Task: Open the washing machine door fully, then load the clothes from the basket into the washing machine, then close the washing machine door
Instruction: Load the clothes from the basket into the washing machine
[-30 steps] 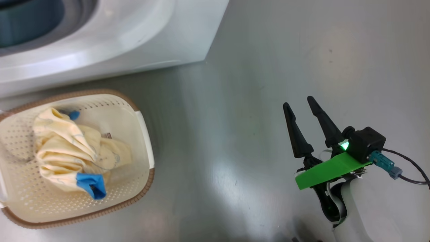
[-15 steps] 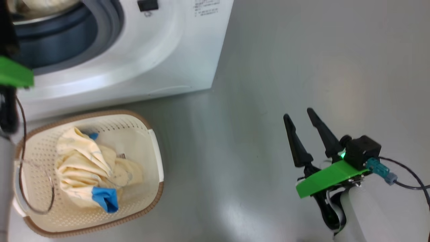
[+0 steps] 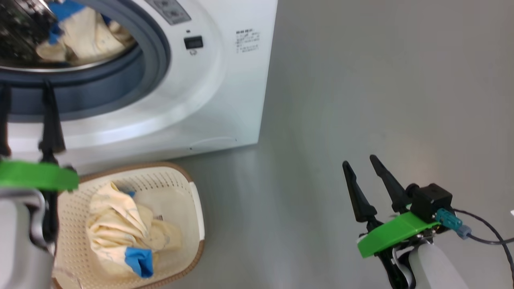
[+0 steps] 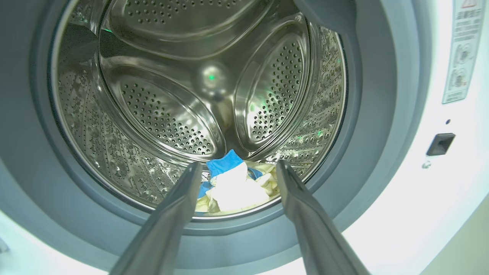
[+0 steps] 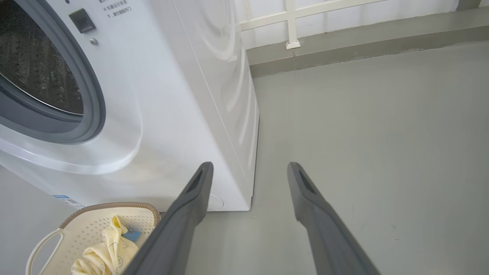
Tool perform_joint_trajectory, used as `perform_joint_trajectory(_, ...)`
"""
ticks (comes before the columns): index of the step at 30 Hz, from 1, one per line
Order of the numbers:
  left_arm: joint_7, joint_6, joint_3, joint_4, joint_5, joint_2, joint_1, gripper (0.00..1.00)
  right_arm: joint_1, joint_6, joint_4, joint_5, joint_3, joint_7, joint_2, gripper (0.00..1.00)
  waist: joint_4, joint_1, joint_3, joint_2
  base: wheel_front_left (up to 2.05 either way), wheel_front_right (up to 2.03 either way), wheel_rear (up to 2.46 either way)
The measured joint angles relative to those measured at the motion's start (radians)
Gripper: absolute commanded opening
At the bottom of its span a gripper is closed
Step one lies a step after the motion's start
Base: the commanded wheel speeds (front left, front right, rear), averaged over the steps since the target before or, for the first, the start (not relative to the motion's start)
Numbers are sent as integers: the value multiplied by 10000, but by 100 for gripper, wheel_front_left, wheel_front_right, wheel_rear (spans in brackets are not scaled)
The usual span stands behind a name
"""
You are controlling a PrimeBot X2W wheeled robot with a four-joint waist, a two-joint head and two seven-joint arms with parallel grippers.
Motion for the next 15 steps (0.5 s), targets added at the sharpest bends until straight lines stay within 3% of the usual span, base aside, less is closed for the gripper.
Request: perform_joint_trajectory(15, 0, 159, 1388, -2541, 1333, -1269, 3870, 100, 779, 0, 167, -337, -205, 2, 8, 100, 228, 0, -1797, 0, 0, 0, 0)
